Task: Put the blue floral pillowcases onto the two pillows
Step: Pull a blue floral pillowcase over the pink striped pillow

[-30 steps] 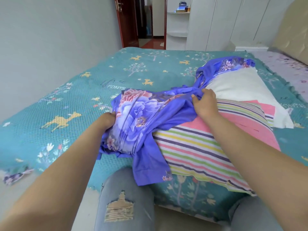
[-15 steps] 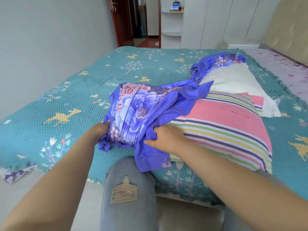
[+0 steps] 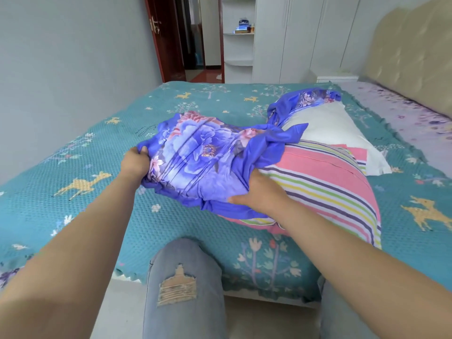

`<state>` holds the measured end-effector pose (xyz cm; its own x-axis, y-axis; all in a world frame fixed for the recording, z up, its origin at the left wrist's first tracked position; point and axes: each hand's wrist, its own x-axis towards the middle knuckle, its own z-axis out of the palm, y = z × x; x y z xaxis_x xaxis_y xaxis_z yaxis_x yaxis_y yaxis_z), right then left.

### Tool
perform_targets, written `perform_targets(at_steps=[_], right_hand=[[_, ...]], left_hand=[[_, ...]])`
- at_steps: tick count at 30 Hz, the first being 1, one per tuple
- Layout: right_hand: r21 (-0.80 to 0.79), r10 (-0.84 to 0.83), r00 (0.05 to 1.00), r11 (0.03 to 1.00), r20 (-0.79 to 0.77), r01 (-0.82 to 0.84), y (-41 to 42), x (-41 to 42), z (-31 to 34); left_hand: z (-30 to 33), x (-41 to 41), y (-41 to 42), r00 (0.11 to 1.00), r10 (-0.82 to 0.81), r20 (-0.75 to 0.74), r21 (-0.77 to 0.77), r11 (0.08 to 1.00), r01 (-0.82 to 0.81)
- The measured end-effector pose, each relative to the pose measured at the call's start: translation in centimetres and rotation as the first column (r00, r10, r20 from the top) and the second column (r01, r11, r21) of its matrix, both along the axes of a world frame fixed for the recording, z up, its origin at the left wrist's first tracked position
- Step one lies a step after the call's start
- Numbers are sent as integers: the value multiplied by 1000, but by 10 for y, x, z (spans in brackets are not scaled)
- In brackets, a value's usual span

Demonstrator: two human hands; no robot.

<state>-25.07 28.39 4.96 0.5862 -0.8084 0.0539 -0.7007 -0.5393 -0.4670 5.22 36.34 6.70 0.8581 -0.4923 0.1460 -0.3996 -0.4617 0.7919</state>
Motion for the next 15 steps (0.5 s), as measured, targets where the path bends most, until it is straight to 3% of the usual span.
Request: perform_targets(at_steps=[2, 4, 8, 15], right_hand=[[-109, -20, 997, 994, -74, 12, -7, -13, 6], [-155, -82, 996, 985, -17, 78, -21, -28, 12], [-165, -211, 977, 963, 41, 215, -51, -76, 22], [-132, -388, 913, 905, 125, 403, -85, -141, 30]], left_hand=[[14, 0, -5, 1000, 26, -5, -35, 999, -27], [26, 2, -7, 999, 49, -18, -46, 998, -50], [33, 5, -9, 994, 82, -70, -59, 995, -86], [-3, -3, 6, 984, 124, -131, 68, 991, -115]])
